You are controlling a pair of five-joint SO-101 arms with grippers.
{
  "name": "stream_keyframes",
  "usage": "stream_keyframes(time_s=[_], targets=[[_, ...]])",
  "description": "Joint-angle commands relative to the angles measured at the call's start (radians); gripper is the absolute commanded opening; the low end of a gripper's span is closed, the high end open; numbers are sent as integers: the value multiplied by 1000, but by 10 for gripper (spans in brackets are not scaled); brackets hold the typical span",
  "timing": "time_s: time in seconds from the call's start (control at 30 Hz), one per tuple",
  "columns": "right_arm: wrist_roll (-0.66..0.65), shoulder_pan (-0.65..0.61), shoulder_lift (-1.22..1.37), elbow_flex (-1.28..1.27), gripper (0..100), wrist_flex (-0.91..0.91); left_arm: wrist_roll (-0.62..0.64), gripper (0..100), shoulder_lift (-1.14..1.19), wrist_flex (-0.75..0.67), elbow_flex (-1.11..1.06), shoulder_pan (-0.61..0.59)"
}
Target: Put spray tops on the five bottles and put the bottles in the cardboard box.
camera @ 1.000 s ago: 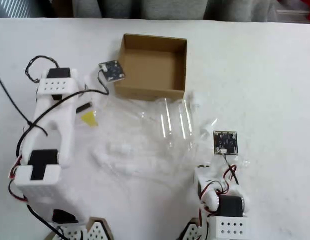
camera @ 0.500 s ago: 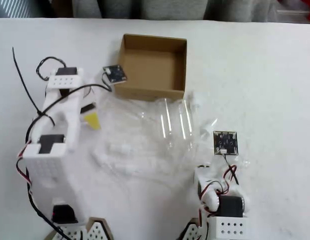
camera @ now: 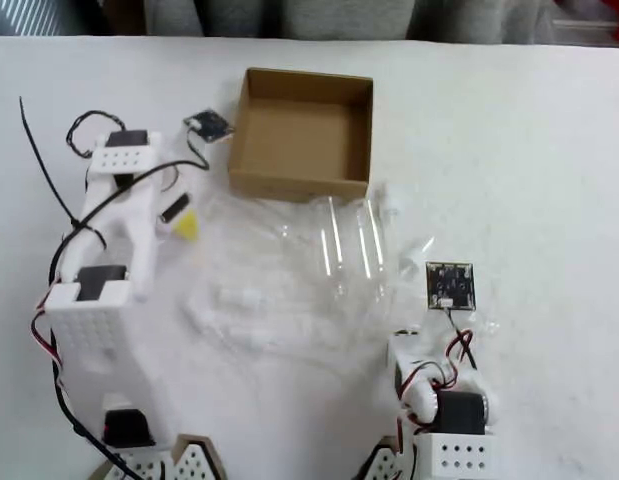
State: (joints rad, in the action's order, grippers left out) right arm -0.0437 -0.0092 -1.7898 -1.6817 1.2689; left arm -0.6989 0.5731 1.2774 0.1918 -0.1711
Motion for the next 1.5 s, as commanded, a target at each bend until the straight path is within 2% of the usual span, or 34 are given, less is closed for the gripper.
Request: stream_keyframes(time_s=[0.0, 0.13, 0.23, 0.4, 0.63, 0.73, 0.93, 1.03, 1.23, 1.4, 1.47], targets=[[-12, 7, -10, -8, 24, -2, 249, 117, -8, 106, 107, -12], [-12, 7, -10, -8, 24, -2, 580, 117, -7, 198, 118, -13], [-12, 7, -10, -8, 24, -2, 766, 126, -8, 181, 64, -10], [-12, 8, -10, -8, 22, -2, 738, 224, -18, 72, -2, -13], [-12, 8, -10, -8, 23, -2, 727, 230, -18, 63, -8, -15], [-12, 8, -10, -8, 23, -2, 660, 230, -18, 69, -8, -12], [-12, 8, -10, -8, 24, -2, 644, 259, -28, 63, -11, -13], [-12, 8, -10, -8, 24, -2, 644, 308, -94, 25, -81, -15], [-12, 7, -10, -8, 24, -2, 644, 310, -306, -138, -328, 1], [-12, 7, -10, -8, 24, -2, 641, 312, -401, -166, -407, 5], [-12, 7, -10, -8, 24, -2, 598, 312, -417, -166, -411, 5]])
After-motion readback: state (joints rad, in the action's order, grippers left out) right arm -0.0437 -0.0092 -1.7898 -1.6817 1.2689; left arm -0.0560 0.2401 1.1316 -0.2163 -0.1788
